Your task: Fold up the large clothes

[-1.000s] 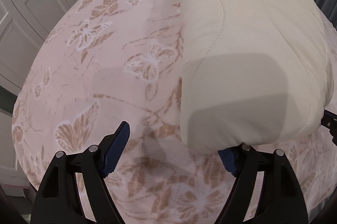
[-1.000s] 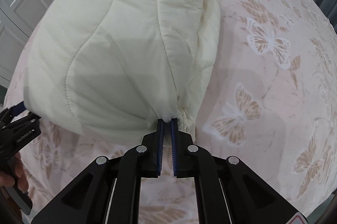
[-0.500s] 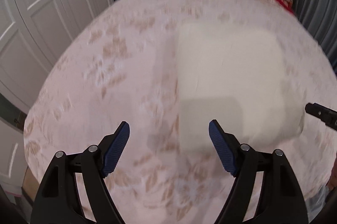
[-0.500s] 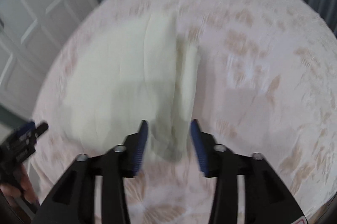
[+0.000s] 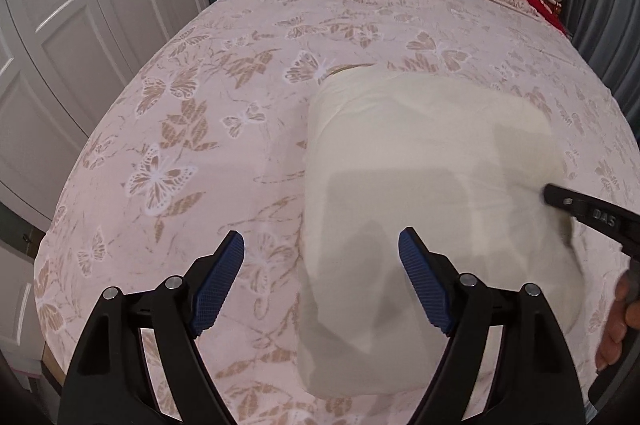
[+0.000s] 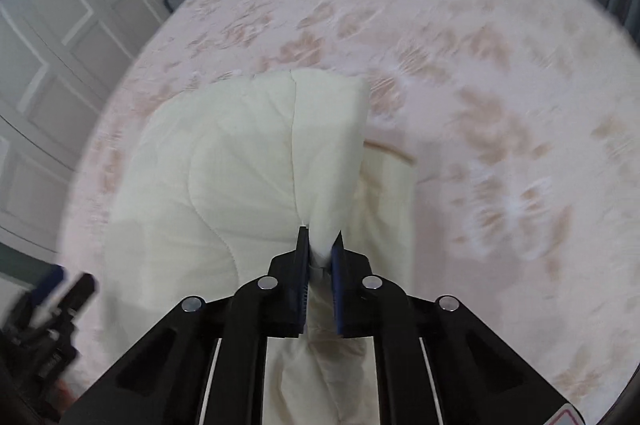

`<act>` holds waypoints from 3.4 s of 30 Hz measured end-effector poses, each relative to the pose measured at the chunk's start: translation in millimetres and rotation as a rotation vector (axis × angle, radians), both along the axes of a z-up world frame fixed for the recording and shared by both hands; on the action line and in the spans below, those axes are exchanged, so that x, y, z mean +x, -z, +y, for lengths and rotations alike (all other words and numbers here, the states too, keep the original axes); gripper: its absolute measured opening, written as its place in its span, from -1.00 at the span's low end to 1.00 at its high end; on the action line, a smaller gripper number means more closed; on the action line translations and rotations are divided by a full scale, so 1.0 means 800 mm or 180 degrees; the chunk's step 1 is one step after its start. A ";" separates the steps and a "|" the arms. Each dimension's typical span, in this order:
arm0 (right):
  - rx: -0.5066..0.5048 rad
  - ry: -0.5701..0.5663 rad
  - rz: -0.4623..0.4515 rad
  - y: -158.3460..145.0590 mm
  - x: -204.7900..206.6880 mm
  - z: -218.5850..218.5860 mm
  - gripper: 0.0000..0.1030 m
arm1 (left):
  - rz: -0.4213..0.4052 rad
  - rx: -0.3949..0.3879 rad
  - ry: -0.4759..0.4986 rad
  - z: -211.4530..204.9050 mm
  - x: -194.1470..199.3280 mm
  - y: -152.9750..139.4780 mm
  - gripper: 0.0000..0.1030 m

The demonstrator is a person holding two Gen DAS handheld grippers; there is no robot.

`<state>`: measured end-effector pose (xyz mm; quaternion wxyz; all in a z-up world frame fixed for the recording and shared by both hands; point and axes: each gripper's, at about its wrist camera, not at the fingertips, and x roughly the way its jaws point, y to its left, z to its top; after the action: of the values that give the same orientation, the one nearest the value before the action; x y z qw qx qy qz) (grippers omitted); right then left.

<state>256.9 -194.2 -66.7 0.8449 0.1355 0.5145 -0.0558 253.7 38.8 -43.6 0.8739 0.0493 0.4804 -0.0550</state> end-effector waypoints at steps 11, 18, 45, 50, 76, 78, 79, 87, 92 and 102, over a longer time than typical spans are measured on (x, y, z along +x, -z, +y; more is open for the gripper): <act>-0.0767 -0.0576 0.0089 -0.052 -0.087 0.079 -0.80 | 0.0117 0.0122 0.0019 -0.003 -0.013 0.012 0.50; -0.0921 -0.0698 0.0494 0.009 -0.110 0.094 -0.83 | 0.0156 0.0172 0.0047 -0.014 -0.050 0.017 0.50; -0.0694 -0.0567 0.0633 0.089 -0.103 0.079 -0.90 | 0.0373 0.0140 0.0043 -0.013 -0.087 0.071 0.59; -0.0594 -0.0524 0.0575 0.069 -0.111 0.075 -0.91 | 0.0472 0.0163 -0.0029 -0.014 -0.070 0.087 0.61; -0.0275 -0.0198 0.0171 0.025 -0.202 0.055 -0.44 | 0.0224 0.0348 -0.0039 -0.013 -0.128 0.049 0.77; -0.0284 -0.0227 0.0118 0.019 -0.223 0.061 -0.44 | 0.0184 0.0345 -0.0024 -0.013 -0.143 0.044 0.77; -0.0293 -0.0240 0.0075 0.015 -0.231 0.065 -0.44 | 0.0155 0.0334 -0.0021 -0.013 -0.152 0.040 0.77; -0.0453 -0.0320 -0.0415 -0.015 -0.291 0.092 0.08 | -0.0110 0.0302 0.0001 -0.013 -0.218 0.019 0.77; -0.0485 -0.0275 -0.0543 -0.013 -0.322 0.099 0.11 | -0.0226 0.0303 0.0069 -0.015 -0.254 0.024 0.77; -0.0424 -0.0133 -0.0549 -0.001 -0.363 0.106 0.16 | -0.0312 0.0216 0.0106 -0.020 -0.296 0.029 0.78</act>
<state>-33.8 -109.7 -65.8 0.8941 0.0726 0.4377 -0.0604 17.2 22.7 -66.8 0.8932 0.0895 0.4377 -0.0507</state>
